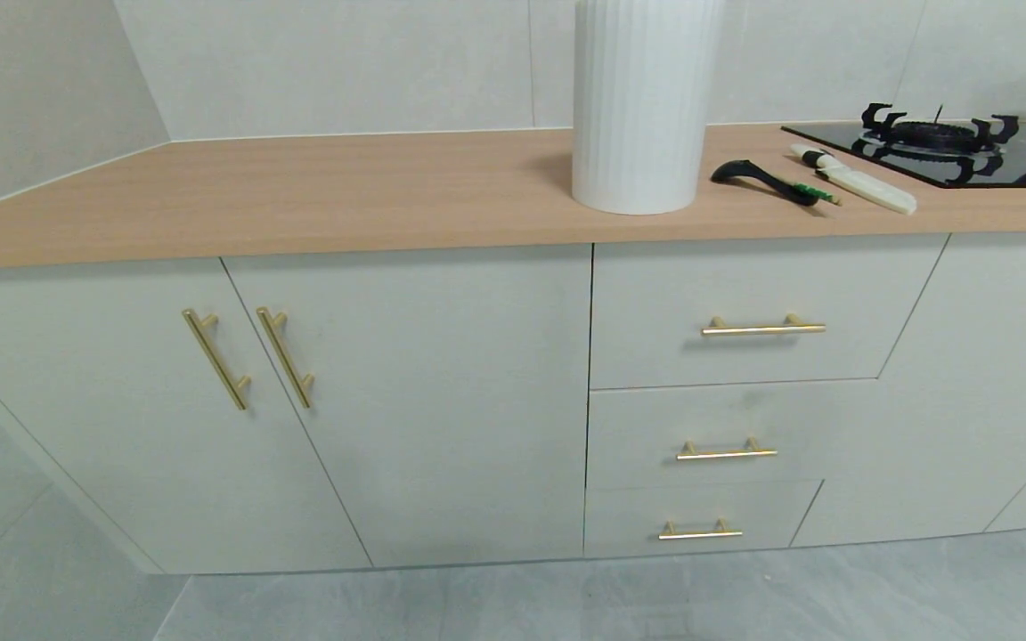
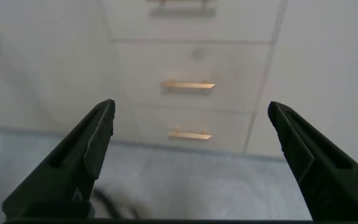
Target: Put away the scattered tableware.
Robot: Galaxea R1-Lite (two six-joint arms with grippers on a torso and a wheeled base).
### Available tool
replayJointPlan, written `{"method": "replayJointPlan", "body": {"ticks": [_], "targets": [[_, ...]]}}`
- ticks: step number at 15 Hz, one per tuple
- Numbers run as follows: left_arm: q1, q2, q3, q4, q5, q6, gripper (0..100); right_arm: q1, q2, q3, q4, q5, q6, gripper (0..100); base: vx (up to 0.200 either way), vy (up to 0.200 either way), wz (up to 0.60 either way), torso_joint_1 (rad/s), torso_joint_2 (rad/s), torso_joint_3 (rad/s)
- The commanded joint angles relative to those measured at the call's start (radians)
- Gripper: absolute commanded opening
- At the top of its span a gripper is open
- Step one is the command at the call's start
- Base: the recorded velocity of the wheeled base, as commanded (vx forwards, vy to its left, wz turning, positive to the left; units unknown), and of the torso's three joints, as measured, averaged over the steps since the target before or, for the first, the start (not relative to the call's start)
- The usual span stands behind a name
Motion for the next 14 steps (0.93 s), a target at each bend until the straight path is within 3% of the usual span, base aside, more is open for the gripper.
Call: {"method": "replayJointPlan", "body": {"ticks": [1,4,11,14], "targets": [[0.0,0.0,0.0,0.0,0.0,0.0,100,0.04,0.29,-0.087,0.002,0.034,-0.035,100,0.0,0.0,0.0,0.0,0.0,0.0],[0.0,0.0,0.0,0.0,0.0,0.0,100,0.189,0.658,-0.212,0.001,0.026,-0.052,100,0.0,0.0,0.0,0.0,0.0,0.0],[0.0,0.0,0.0,0.0,0.0,0.0,100,0.198,1.172,-0.479,-0.057,-0.035,-0.049,100,0.0,0.0,0.0,0.0,0.0,0.0],[0.0,0.0,0.0,0.0,0.0,0.0,100,0.2,1.353,-0.582,-0.171,-0.038,-0.046,100,0.0,0.0,0.0,0.0,0.0,0.0]]}}
